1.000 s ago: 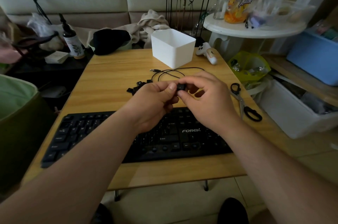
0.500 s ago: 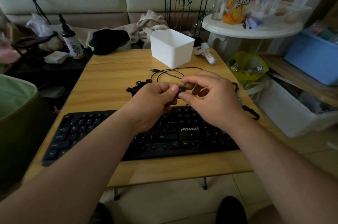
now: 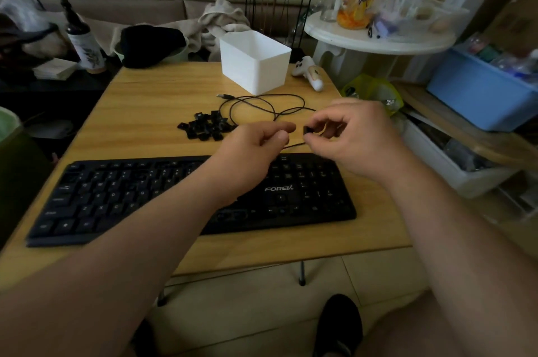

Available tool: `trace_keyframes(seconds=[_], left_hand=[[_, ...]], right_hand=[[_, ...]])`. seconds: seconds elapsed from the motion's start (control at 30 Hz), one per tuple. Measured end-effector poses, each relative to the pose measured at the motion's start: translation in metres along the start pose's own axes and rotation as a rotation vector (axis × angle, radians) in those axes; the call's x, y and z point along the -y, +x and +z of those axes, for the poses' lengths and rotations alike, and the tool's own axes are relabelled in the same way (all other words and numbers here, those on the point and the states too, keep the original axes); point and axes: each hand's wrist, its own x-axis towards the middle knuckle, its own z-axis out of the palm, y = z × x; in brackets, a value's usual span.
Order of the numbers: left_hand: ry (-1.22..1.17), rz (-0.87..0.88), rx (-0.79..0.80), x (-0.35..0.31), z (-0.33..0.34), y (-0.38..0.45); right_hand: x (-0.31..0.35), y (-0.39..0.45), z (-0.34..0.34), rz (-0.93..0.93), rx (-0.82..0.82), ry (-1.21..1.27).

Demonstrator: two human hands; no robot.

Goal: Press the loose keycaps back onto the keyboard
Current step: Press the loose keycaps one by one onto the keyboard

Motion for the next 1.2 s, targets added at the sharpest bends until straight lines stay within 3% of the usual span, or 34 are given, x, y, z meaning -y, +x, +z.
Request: trace_keyframes(seconds=[0.1, 0.17, 0.4, 0.73, 1.2], left_hand=[[0.396, 0.166, 0.023, 0.004, 0.001, -0.002], [0.528, 0.276, 0.050, 0.013, 0.004, -0.001], [0.774, 0.271, 0.137, 0.018, 0.011, -0.001], [0.837, 0.270, 0.147, 0.016, 0.014, -0.003], [0.880, 0.267, 0.132, 0.018, 0.017, -0.004]], right_hand=[[-0.036, -0.002, -0.012, 0.209, 0.093, -0.025], [-0.053, -0.004, -0.014, 0.296, 0.173, -0.054], [-0.052, 0.003, -0.013, 0.347, 0.438, -0.121], [-0.045, 0.003, -0.017, 0.326, 0.555, -0.151], [-0.032, 0.006, -0.006, 0.370, 0.491, -0.258]])
